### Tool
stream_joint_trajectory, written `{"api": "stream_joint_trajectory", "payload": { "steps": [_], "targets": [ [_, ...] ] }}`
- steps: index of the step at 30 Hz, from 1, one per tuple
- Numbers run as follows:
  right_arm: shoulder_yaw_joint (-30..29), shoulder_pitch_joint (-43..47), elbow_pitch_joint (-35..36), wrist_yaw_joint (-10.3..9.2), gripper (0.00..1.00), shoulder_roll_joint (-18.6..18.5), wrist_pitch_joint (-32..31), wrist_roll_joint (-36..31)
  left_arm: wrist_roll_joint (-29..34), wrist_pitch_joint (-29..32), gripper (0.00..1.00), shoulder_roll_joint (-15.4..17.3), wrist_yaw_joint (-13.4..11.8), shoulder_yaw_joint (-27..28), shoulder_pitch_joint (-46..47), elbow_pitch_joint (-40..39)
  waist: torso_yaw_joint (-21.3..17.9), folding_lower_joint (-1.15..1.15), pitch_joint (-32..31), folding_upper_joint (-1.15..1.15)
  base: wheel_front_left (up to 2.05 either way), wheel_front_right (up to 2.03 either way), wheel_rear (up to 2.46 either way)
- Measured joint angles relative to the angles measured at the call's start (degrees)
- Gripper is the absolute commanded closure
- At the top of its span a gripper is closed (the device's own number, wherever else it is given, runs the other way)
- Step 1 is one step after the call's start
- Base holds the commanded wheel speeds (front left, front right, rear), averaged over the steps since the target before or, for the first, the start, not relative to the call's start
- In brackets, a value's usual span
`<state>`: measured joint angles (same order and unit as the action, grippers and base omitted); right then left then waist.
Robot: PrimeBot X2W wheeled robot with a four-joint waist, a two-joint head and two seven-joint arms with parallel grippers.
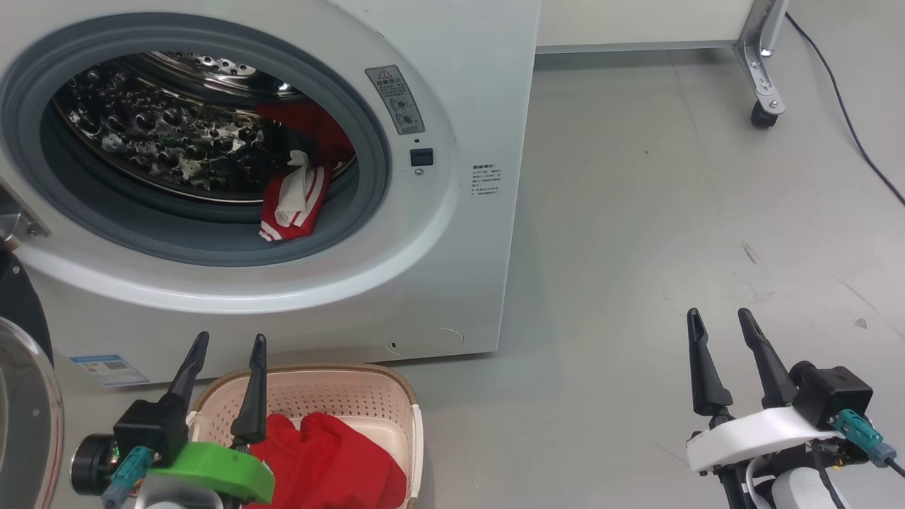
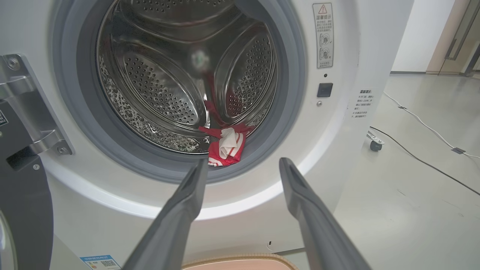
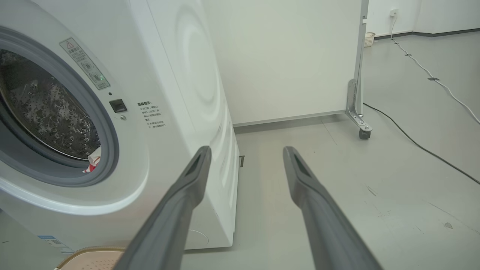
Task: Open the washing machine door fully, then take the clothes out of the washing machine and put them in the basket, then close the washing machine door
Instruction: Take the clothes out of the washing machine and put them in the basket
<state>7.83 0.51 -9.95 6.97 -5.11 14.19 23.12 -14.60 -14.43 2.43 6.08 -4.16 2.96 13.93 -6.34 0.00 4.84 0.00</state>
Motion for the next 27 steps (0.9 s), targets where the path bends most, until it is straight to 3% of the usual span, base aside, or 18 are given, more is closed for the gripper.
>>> {"api": "stream_joint_trajectory", "payload": {
  "steps": [17,27],
  "targets": [
    [1.52,-0.10,1.68,0.00,0.00,-0.07,-0.01,0.00,0.02,0.26,0.00,0.22,-1.32,0.44,0.56,-1.49,-0.89,0.00,4.67,0.00,0.00,0.00,0.00],
    [2.83,-2.10,2.64,0.01,0.00,0.21,0.00,0.00,1.53,4.95,0.00,3.69,-1.77,1.14,8.91,-2.76,-3.11,0.00,10.75,0.00,0.00,0.00,0.00]
  ]
}}
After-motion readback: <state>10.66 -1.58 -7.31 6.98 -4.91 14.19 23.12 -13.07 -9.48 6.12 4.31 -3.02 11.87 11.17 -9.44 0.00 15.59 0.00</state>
